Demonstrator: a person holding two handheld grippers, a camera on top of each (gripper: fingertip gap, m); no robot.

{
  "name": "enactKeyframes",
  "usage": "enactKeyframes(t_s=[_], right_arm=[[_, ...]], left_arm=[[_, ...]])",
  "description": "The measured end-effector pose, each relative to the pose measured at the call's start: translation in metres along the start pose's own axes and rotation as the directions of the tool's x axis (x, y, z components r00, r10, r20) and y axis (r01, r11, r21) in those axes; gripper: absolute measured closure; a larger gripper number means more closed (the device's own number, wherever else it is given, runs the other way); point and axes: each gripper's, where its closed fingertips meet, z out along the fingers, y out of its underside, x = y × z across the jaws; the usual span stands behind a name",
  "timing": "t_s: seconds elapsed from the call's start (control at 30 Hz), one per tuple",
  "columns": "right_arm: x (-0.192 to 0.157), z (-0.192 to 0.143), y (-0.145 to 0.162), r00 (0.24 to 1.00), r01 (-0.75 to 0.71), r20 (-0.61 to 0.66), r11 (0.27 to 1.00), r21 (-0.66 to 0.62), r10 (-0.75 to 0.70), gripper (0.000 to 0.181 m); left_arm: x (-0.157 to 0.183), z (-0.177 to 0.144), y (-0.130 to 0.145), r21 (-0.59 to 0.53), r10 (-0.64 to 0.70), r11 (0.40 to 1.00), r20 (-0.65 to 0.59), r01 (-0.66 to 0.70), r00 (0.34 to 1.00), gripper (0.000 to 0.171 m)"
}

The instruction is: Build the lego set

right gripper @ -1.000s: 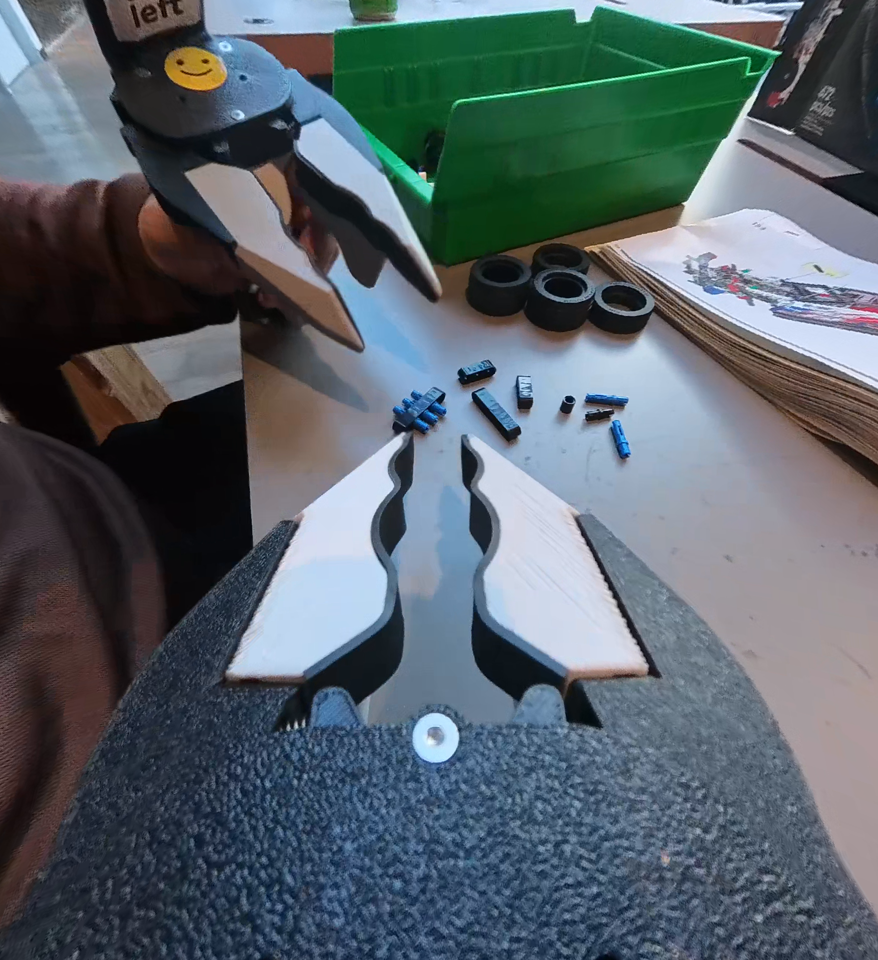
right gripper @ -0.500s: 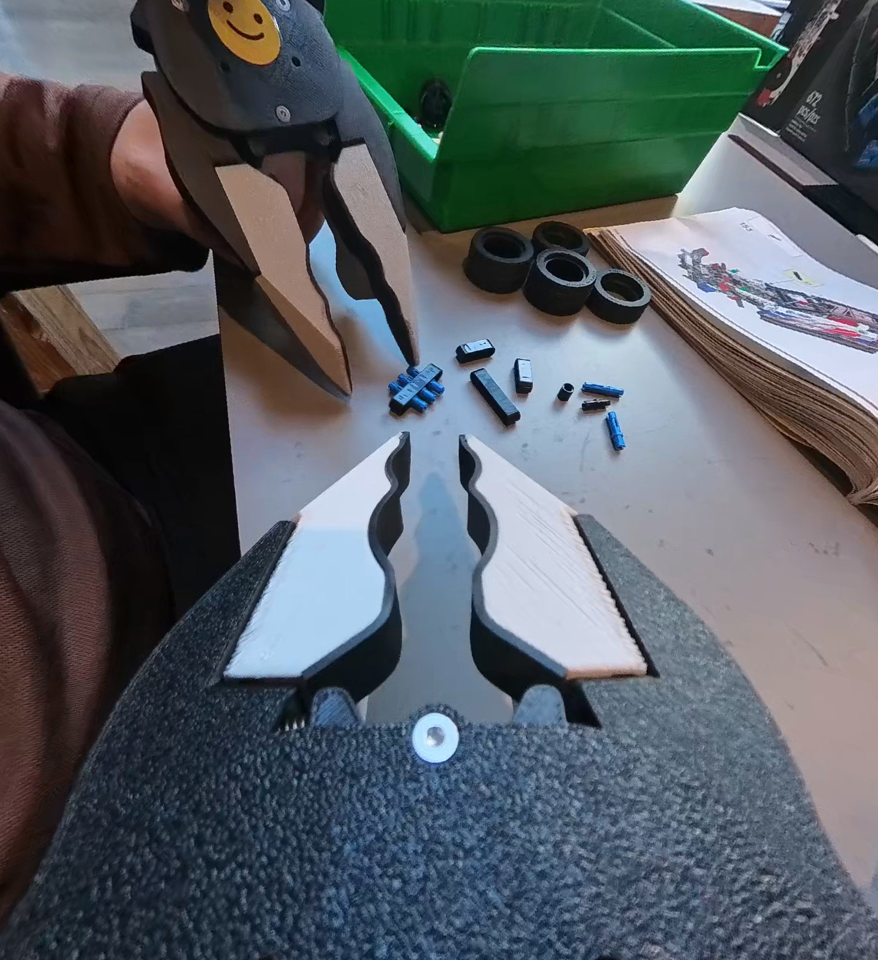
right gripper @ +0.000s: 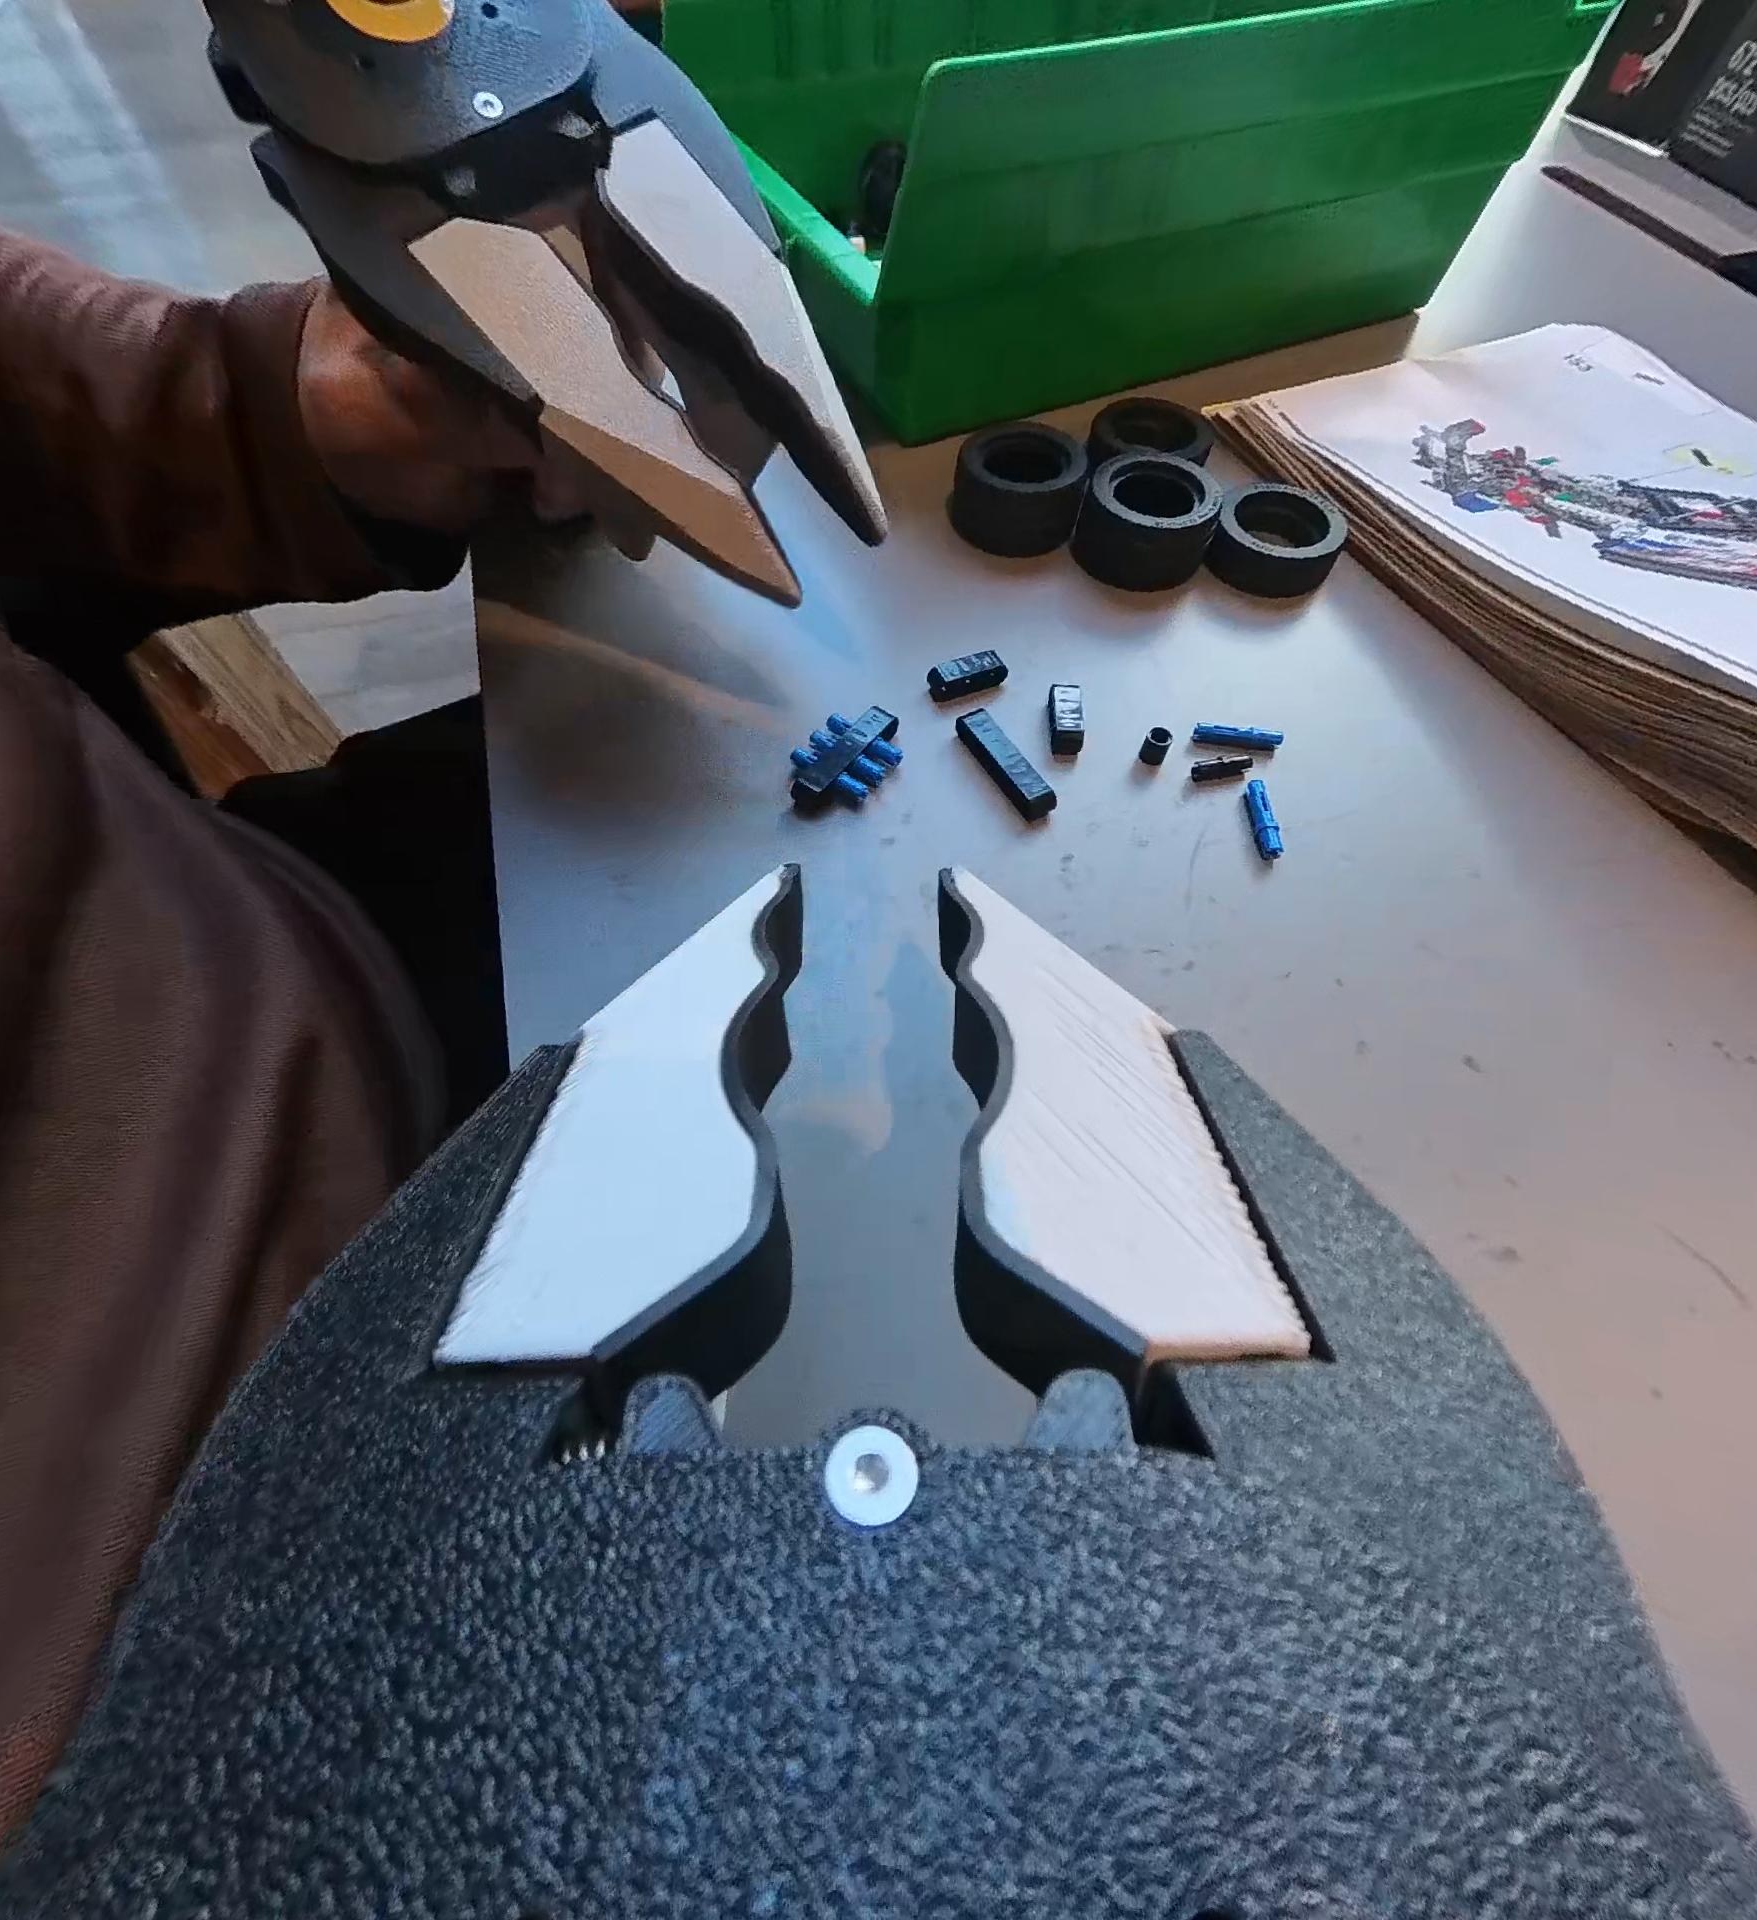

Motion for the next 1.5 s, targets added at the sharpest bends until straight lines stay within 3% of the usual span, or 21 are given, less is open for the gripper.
enactKeyframes(t_s=[0.3,0.9,1.07,1.33,1.5], right_arm=[[0.012,-0.007,-0.011,0.994,-0.109,0.038,0.990,0.087,0.106,0.157],[0.009,-0.004,-0.025,0.991,-0.096,0.103,0.984,0.151,0.081,0.160],[0.010,-0.008,-0.029,0.985,-0.130,0.136,0.974,0.186,0.105,0.160],[0.010,-0.007,-0.029,0.983,-0.134,0.146,0.974,0.180,0.109,0.161],[0.009,0.000,-0.023,0.993,-0.080,0.093,0.988,0.129,0.069,0.167]], left_arm=[[-0.003,0.002,0.001,-0.012,0.018,1.000,0.025,-0.018,1.000,0.155],[0.001,0.004,0.003,-0.025,0.036,0.999,0.005,-0.036,0.999,0.159],[0.001,0.002,0.000,-0.003,0.052,0.999,0.021,-0.052,0.998,0.169],[-0.004,0.006,0.005,-0.043,0.012,0.999,0.022,-0.011,1.000,0.168],[-0.004,0.018,0.022,-0.177,-0.056,0.983,-0.026,0.051,0.998,0.168]])
